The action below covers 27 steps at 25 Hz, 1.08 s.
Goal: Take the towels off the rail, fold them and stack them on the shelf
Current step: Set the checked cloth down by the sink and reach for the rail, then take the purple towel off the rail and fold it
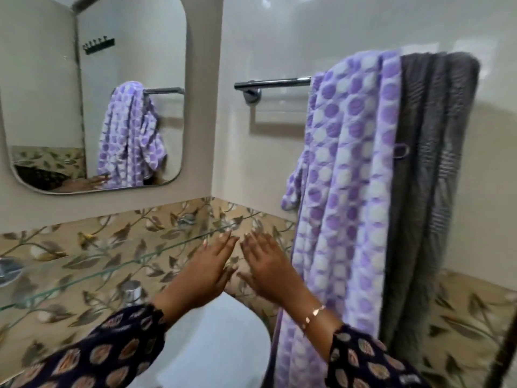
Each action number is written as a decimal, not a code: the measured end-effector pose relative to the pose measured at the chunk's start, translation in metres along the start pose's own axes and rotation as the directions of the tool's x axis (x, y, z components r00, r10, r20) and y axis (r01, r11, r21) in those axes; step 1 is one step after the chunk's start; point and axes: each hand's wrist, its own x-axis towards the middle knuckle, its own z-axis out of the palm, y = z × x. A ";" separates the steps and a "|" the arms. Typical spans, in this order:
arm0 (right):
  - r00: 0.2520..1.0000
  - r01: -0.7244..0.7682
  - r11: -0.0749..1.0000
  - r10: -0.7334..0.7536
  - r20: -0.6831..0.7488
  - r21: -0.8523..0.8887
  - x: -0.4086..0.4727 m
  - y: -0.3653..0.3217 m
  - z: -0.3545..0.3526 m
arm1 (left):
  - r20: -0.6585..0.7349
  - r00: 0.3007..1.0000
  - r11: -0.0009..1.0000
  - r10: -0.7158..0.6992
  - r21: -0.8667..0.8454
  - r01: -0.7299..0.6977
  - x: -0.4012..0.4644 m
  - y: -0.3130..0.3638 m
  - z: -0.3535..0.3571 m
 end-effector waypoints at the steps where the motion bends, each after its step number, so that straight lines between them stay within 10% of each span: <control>1: 0.999 -0.037 0.998 0.036 -0.032 -0.043 0.001 0.018 -0.012 | -0.013 1.000 1.000 0.025 -0.019 -0.025 0.018 0.012 -0.008; 13: 0.865 -0.465 0.806 0.324 -0.384 -0.366 0.064 0.162 -0.148 | -0.242 0.952 0.957 0.187 -0.175 -0.232 0.192 0.086 -0.121; 18: 0.637 -0.756 0.652 0.720 -0.276 -0.045 0.081 0.195 -0.190 | -0.234 0.961 0.881 0.149 -0.411 -0.236 0.233 0.101 -0.129; 23: 0.524 -0.813 0.563 0.820 -0.231 0.152 0.107 0.191 -0.181 | -0.231 0.973 0.567 0.015 -0.799 -0.199 0.259 0.106 -0.126; 27: 0.528 -0.815 0.570 0.805 -0.272 0.105 0.101 0.184 -0.176 | -0.307 0.951 0.624 -0.021 -0.748 -0.228 0.267 0.113 -0.132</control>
